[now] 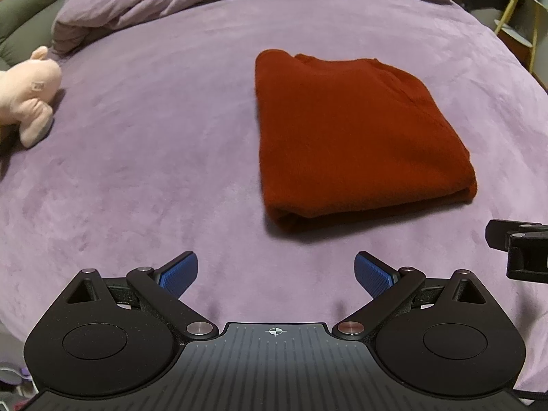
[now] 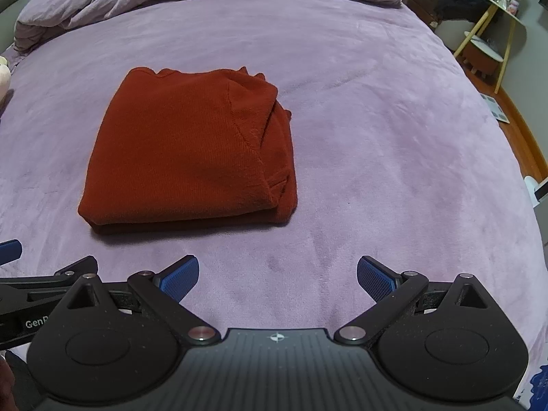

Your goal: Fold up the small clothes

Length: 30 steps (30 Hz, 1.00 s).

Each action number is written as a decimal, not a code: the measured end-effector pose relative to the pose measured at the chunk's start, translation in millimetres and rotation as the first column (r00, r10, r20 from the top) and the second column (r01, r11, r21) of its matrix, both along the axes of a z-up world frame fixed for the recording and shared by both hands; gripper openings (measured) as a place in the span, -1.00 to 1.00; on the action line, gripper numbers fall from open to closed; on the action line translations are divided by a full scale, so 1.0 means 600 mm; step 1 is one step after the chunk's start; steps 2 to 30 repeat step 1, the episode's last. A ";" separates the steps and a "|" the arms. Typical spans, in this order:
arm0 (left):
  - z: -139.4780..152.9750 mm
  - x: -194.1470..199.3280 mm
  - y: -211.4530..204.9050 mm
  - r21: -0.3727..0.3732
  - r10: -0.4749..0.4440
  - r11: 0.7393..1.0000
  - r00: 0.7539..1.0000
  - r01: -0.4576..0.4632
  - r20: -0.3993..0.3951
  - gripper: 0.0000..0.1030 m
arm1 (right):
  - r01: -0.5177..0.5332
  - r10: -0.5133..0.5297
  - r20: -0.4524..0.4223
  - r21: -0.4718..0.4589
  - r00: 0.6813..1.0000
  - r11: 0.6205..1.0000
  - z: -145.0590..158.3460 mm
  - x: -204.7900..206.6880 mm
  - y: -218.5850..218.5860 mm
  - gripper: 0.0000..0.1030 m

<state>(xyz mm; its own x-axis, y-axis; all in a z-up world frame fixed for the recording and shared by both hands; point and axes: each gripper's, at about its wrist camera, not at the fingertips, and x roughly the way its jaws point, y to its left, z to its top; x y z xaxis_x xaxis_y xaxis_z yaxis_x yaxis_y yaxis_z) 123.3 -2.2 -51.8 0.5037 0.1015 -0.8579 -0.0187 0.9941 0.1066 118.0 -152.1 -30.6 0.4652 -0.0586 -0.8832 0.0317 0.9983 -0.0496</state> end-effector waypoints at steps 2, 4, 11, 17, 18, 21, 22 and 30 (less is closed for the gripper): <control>0.000 -0.001 -0.001 0.002 -0.001 1.000 1.000 0.001 0.000 0.96 | 0.001 -0.001 0.001 0.000 1.000 1.000 0.000 0.000 0.000 0.92; 0.000 -0.001 -0.001 0.002 -0.001 1.000 1.000 0.001 0.000 0.96 | 0.001 -0.001 0.001 0.000 1.000 1.000 0.000 0.000 0.000 0.92; 0.000 -0.001 -0.001 0.002 -0.001 1.000 1.000 0.001 0.000 0.96 | 0.001 -0.001 0.001 0.000 1.000 1.000 0.000 0.000 0.000 0.92; 0.000 -0.001 -0.001 0.002 -0.001 1.000 1.000 0.001 0.000 0.96 | 0.001 -0.001 0.001 0.000 1.000 1.000 0.000 0.000 0.000 0.92; 0.000 -0.001 -0.001 0.002 -0.001 1.000 1.000 0.001 0.000 0.96 | 0.001 -0.001 0.001 0.000 1.000 1.000 0.000 0.000 0.000 0.92; 0.000 -0.001 -0.001 0.002 -0.001 1.000 1.000 0.001 0.000 0.96 | 0.001 -0.001 0.001 0.000 1.000 1.000 0.000 0.000 0.000 0.92; 0.000 -0.001 -0.001 0.002 -0.001 1.000 1.000 0.001 0.000 0.96 | 0.001 -0.001 0.001 0.000 1.000 1.000 0.000 0.000 0.000 0.92; 0.000 -0.001 -0.001 0.002 -0.001 1.000 1.000 0.001 0.000 0.96 | 0.001 -0.001 0.001 0.000 1.000 1.000 0.000 0.000 0.000 0.92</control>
